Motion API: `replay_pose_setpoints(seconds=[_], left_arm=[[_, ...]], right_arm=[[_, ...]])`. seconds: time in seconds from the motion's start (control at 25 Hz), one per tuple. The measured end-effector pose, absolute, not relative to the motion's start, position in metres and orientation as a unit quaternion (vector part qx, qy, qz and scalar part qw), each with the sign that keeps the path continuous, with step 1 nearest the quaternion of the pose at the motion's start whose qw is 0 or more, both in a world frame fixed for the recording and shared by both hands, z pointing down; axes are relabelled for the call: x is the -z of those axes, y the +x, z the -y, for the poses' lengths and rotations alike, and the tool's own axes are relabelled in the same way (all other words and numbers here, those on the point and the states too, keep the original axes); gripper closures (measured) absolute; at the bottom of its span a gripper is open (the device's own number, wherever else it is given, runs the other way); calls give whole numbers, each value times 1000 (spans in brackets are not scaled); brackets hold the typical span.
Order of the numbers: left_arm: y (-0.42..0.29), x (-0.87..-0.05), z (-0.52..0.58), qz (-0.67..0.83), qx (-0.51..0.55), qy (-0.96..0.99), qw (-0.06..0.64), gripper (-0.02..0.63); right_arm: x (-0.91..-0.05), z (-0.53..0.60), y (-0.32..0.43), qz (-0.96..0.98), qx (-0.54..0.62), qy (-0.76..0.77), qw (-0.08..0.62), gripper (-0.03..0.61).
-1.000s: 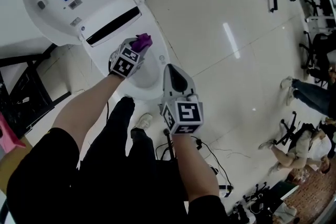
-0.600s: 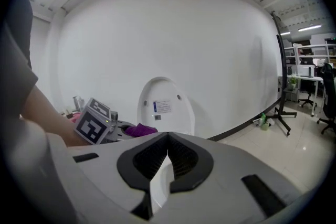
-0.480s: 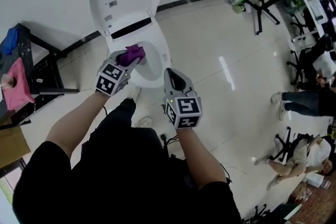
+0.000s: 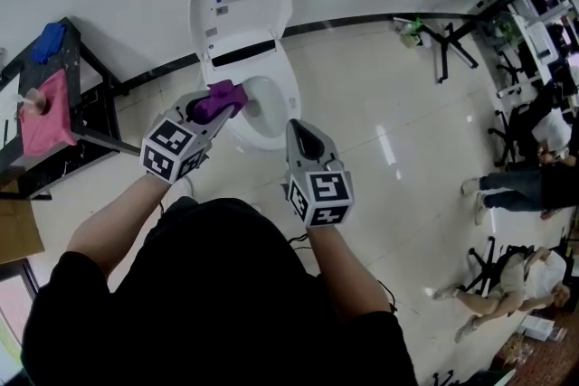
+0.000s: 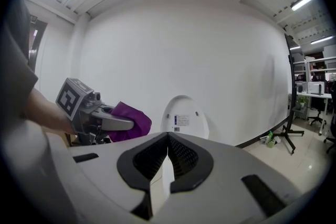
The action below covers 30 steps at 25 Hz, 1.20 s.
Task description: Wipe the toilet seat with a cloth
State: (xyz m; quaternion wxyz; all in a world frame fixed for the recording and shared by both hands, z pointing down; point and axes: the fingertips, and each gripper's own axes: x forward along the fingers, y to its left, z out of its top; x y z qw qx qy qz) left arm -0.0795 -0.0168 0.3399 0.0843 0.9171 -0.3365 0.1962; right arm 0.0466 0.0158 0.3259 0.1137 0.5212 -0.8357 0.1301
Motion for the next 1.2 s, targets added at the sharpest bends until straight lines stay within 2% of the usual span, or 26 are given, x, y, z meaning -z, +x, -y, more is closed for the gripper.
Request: replay_pose_setpoints(seconds=[0.48, 1.2], left_arm=[[-130, -297, 7, 293, -172, 940, 35, 525], [-149, -297, -1, 269, -155, 950, 32, 525]], right_arm=[[-305, -17, -16, 814, -126, 561, 83, 563], [-307, -20, -53, 806, -124, 572, 95, 565]])
